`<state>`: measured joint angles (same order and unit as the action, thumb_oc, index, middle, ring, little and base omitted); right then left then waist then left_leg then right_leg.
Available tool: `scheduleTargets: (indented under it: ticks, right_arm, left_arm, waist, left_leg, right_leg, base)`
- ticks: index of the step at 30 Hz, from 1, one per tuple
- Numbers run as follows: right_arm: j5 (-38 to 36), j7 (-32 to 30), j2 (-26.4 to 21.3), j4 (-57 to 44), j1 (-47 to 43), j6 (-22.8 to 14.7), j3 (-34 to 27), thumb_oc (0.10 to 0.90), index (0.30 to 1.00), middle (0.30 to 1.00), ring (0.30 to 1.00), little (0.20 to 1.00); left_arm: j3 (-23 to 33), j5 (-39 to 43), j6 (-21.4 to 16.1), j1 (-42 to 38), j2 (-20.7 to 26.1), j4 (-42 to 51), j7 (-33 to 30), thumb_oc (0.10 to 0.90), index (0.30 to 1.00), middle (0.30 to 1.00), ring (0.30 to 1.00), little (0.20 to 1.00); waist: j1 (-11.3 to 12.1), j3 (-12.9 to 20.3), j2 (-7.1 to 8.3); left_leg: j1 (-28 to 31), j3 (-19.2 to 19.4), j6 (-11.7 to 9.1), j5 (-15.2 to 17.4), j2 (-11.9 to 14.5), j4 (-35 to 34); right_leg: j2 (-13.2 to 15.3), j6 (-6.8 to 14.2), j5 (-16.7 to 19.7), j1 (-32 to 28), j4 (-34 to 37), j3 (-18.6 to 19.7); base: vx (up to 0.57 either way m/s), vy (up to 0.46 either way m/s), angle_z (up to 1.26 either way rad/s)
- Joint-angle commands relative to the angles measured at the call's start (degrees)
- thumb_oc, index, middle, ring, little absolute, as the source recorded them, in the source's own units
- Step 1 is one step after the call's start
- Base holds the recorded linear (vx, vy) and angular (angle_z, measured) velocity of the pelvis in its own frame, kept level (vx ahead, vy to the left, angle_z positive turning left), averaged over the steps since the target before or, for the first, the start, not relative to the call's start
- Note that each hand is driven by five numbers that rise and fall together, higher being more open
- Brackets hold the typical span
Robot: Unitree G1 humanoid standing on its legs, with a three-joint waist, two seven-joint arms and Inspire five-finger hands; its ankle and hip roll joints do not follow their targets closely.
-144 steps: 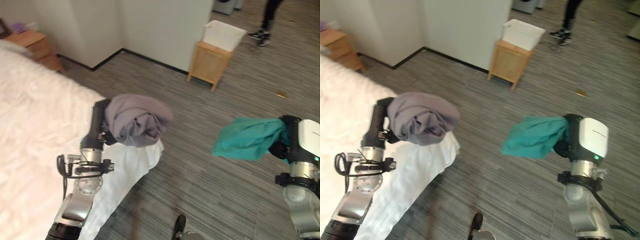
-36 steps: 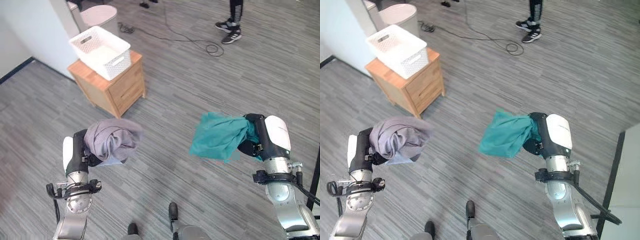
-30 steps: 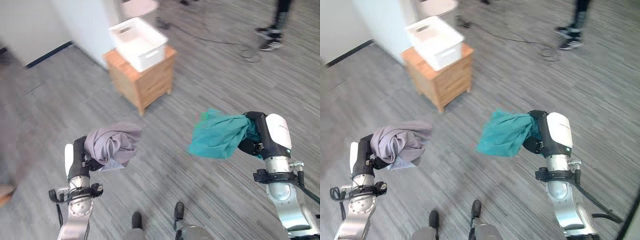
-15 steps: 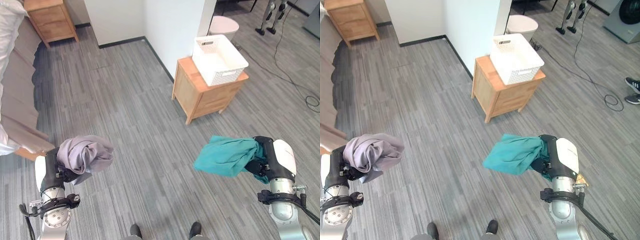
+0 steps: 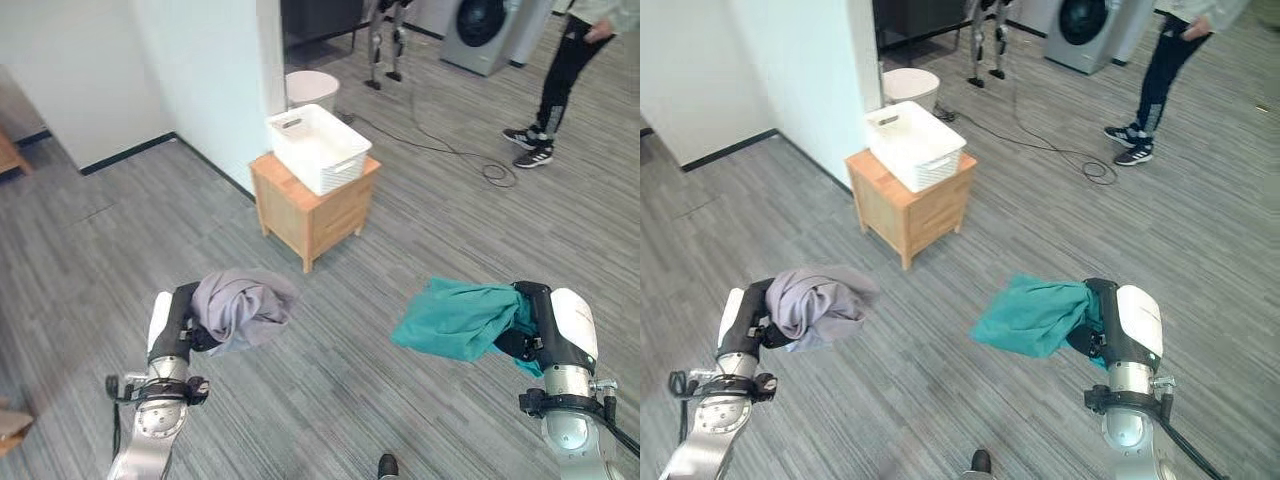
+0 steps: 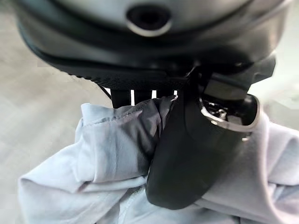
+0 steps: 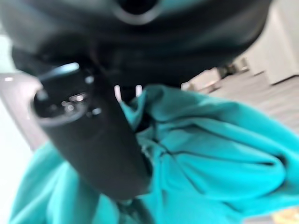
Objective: Pick up bed clothes into laundry basket.
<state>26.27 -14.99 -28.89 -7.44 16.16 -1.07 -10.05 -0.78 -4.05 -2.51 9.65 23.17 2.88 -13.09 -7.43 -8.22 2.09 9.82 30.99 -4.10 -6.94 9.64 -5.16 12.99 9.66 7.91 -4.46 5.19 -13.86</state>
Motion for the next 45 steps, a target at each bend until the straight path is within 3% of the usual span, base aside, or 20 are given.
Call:
scheduleTargets:
  ticks: [1,5,6,15,18,20,21,23,25,29,31,32,33,34,35,36,37,40,43,45]
  right_arm:
    - [-1.0,-2.1,-5.6,-4.7,-4.1,-5.0,-3.9,0.4,0.3,0.3,0.3,0.3]
    - [-1.2,-1.6,-6.1,-4.5,-4.6,-5.4,-3.3,0.4,0.3,0.3,0.3,0.3]
    - [-16.9,6.5,-1.4,19.3,-14.3,-5.6,7.5,0.4,0.3,0.3,0.3,0.3]
    - [-16.7,6.3,-2.2,12.6,-18.3,-6.0,8.7,0.4,0.3,0.3,0.3,0.3]
    - [-15.5,6.1,-3.4,11.0,-20.4,-6.1,9.3,0.4,0.3,0.3,0.3,0.3]
    - [-13.1,4.9,-4.1,10.2,-24.1,-5.6,10.7,0.4,0.3,0.3,0.3,0.3]
    - [-13.1,4.9,-4.2,10.3,-24.3,-5.6,10.8,0.4,0.3,0.3,0.3,0.3]
    - [-12.4,3.5,-4.3,9.8,-25.9,-5.4,11.3,0.4,0.3,0.3,0.3,0.3]
    - [-9.8,1.6,-5.2,7.8,-26.8,-5.1,9.9,0.4,0.3,0.3,0.3,0.3]
    - [-8.0,-2.2,-5.1,5.9,-29.3,-5.0,8.6,0.4,0.3,0.3,0.3,0.3]
    - [-7.8,-2.2,-5.2,4.6,-28.1,-5.1,8.1,0.4,0.3,0.3,0.3,0.3]
    - [-8.0,-1.7,-4.6,2.9,-26.9,-5.7,7.9,0.4,0.3,0.3,0.3,0.3]
    - [-8.0,-1.7,-4.6,2.9,-26.8,-5.7,7.9,0.4,0.3,0.3,0.3,0.3]
    - [-8.2,-1.7,-4.3,2.1,-26.6,-6.1,8.3,0.4,0.3,0.3,0.3,0.3]
    - [-8.2,-1.3,-3.9,1.1,-26.6,-6.7,9.8,0.4,0.3,0.3,0.3,0.3]
    - [-8.2,-1.3,-3.9,1.1,-26.7,-6.7,9.8,0.4,0.3,0.3,0.3,0.3]
    - [-8.3,-1.2,-4.1,0.2,-27.2,-6.8,10.7,0.4,0.3,0.3,0.3,0.3]
    - [-7.4,-0.9,-4.5,-0.7,-26.9,-5.9,10.6,0.4,0.3,0.3,0.3,0.3]
    - [-6.9,-0.6,-5.0,-0.6,-27.0,-5.7,10.5,0.4,0.3,0.3,0.3,0.3]
    - [-6.3,-0.3,-6.2,-0.1,-26.4,-5.9,10.1,0.4,0.3,0.3,0.3,0.3]
  left_arm:
    - [5.2,0.5,-6.9,-3.6,1.7,6.0,-1.8,0.4,0.3,0.3,0.3,0.3]
    - [5.6,0.8,-6.9,-3.7,1.8,5.2,-2.1,0.4,0.3,0.3,0.3,0.3]
    - [7.8,6.0,-5.5,-5.6,7.3,-21.3,1.1,0.4,0.3,0.3,0.3,0.3]
    - [11.0,9.2,-7.6,-4.0,4.9,-15.1,-0.4,0.4,0.3,0.3,0.3,0.3]
    - [10.7,8.5,-7.6,-4.8,6.3,-12.6,-0.5,0.4,0.3,0.3,0.3,0.3]
    - [10.7,7.9,-7.6,-6.1,7.6,-10.6,-2.2,0.4,0.3,0.3,0.3,0.3]
    - [10.7,7.9,-7.6,-6.2,7.5,-10.7,-2.2,0.4,0.3,0.3,0.3,0.3]
    - [9.9,7.3,-7.4,-7.9,8.3,-10.3,-3.0,0.4,0.3,0.3,0.3,0.3]
    - [9.4,7.2,-8.1,-9.3,8.3,-8.2,-2.8,0.4,0.3,0.3,0.3,0.3]
    - [7.6,6.6,-8.8,-13.9,8.3,-6.9,-4.1,0.4,0.3,0.3,0.3,0.3]
    - [7.0,6.8,-9.2,-14.0,7.5,-6.3,-4.1,0.4,0.3,0.3,0.3,0.3]
    - [7.4,8.0,-9.8,-12.1,6.3,-5.5,-3.5,0.4,0.3,0.3,0.3,0.3]
    - [7.4,8.0,-9.8,-12.1,6.3,-5.5,-3.5,0.4,0.3,0.3,0.3,0.3]
    - [7.9,8.5,-10.0,-10.8,5.4,-4.9,-3.3,0.4,0.3,0.3,0.3,0.3]
    - [8.1,9.0,-9.7,-9.3,4.3,-5.3,-3.1,0.4,0.3,0.3,0.3,0.3]
    - [8.2,9.0,-9.7,-9.3,4.3,-5.2,-3.1,0.4,0.3,0.3,0.3,0.3]
    - [7.5,9.3,-9.2,-9.1,4.3,-5.4,-3.0,0.4,0.3,0.3,0.3,0.3]
    - [6.9,9.6,-8.8,-8.3,3.6,-5.0,-2.5,0.4,0.3,0.3,0.3,0.3]
    - [6.6,9.5,-8.9,-8.1,3.0,-4.3,-1.7,0.4,0.3,0.3,0.3,0.3]
    - [6.3,8.3,-9.0,-7.8,2.9,-3.8,-1.2,0.4,0.3,0.3,0.3,0.3]
  waist:
    - [1.8,2.8,-0.87]
    - [2.2,2.8,-0.91]
    - [1.7,3.0,1.91]
    - [4.6,3.6,4.02]
    - [5.6,1.2,3.74]
    - [5.7,-2.9,2.39]
    - [5.7,-3.0,2.4]
    - [5.5,-3.6,1.79]
    - [3.8,-3.7,2.18]
    - [0.7,-3.2,2.61]
    - [-1.5,-2.5,2.71]
    - [-2.4,-1.4,1.9]
    - [-2.4,-1.4,1.87]
    - [-2.7,-1.1,1.22]
    - [-1.9,-0.9,1.21]
    - [-2.2,-0.7,1.44]
    - [-1.0,-1.2,3.03]
    - [1.3,-2.1,6.07]
    - [2.7,-2.5,7.03]
    - [3.4,-2.6,5.81]
  left_leg:
    - [0.9,-2.1,-2.1,7.2,2.4,0.2]
    - [0.6,-2.5,-2.1,7.0,2.3,0.2]
    - [-1.5,-17.0,-0.8,9.4,-1.2,0.2]
    - [-0.4,-18.8,0.0,10.4,-3.0,0.2]
    - [0.7,-20.4,2.0,11.2,-4.1,0.5]
    - [2.7,-21.4,3.5,11.3,-4.6,0.2]
    - [2.7,-21.3,3.5,11.4,-4.6,0.2]
    - [4.1,-20.3,3.6,13.1,-4.8,0.2]
    - [5.6,-20.5,2.6,15.2,-5.9,0.2]
    - [10.3,-20.7,-0.6,19.7,-3.6,0.2]
    - [12.7,-20.7,-1.4,21.5,-2.7,0.2]
    - [14.5,-21.9,-2.5,17.1,-1.2,0.5]
    - [14.6,-21.9,-2.5,17.1,-1.2,0.4]
    - [14.2,-22.1,-3.7,13.0,0.3,5.2]
    - [9.6,-21.9,-4.7,3.0,3.5,19.5]
    - [8.9,-22.3,-4.7,2.9,3.4,19.8]
    - [3.0,-21.9,-3.7,-1.1,4.3,32.6]
    - [-4.6,-18.3,-2.0,4.3,2.5,39.9]
    - [-9.4,-15.6,-0.7,8.7,-0.7,36.4]
    - [-12.5,-12.8,1.1,10.3,-5.0,19.2]
  right_leg:
    - [-1.5,0.3,-3.4,0.3,-0.2,-1.1]
    - [-1.4,0.3,-3.4,0.1,-0.2,-1.5]
    - [-1.6,1.2,2.6,4.4,-1.8,14.3]
    - [0.7,2.7,2.4,1.8,-0.2,12.9]
    - [1.0,2.7,2.2,4.3,-9.7,13.4]
    - [0.2,3.5,8.2,12.7,-25.3,14.4]
    - [0.2,3.5,8.0,13.0,-25.9,14.5]
    - [1.5,2.7,5.7,16.7,-28.3,9.1]
    - [-1.3,1.6,0.5,19.2,-17.8,5.4]
    - [-2.5,2.3,2.1,20.4,-1.6,1.2]
    - [-3.9,2.1,1.9,19.6,-1.5,4.8]
    - [-5.7,0.7,2.8,18.4,-2.3,8.8]
    - [-5.7,0.7,2.8,18.4,-2.3,8.8]
    - [-7.0,-0.7,2.9,17.6,-3.7,9.1]
    - [-8.4,-3.5,1.4,13.3,-3.2,7.8]
    - [-8.2,-3.6,1.7,13.5,-3.0,7.6]
    - [-9.5,-6.9,0.0,9.2,-2.0,7.3]
    - [-8.3,-7.9,-2.3,3.7,-0.3,9.1]
    - [-7.6,-6.8,-3.3,2.1,-0.2,11.5]
    - [-7.9,-5.1,-5.6,-0.2,-0.2,12.4]
  base:
    - [0.0,0.0,0.0]
    - [-0.01,-0.012,0.07]
    - [-0.03,-0.056,0.07]
    - [-0.04,0.012,0.05]
    - [-0.06,0.148,0.02]
    - [-0.08,0.186,0.07]
    - [-0.01,0.186,0.06]
    - [0.21,0.078,-0.01]
    - [0.42,-0.073,0.15]
    - [0.44,-0.202,0.49]
    - [0.56,-0.245,0.72]
    - [0.3,-0.133,0.36]
    - [0.49,-0.237,0.02]
    - [0.47,-0.337,-0.38]
    - [0.45,-0.349,-0.15]
    - [0.61,-0.508,-0.34]
    - [0.31,-0.284,-0.39]
    - [0.6,-0.3,-0.54]
    - [0.32,0.027,-0.51]
    - [0.37,0.137,-0.46]
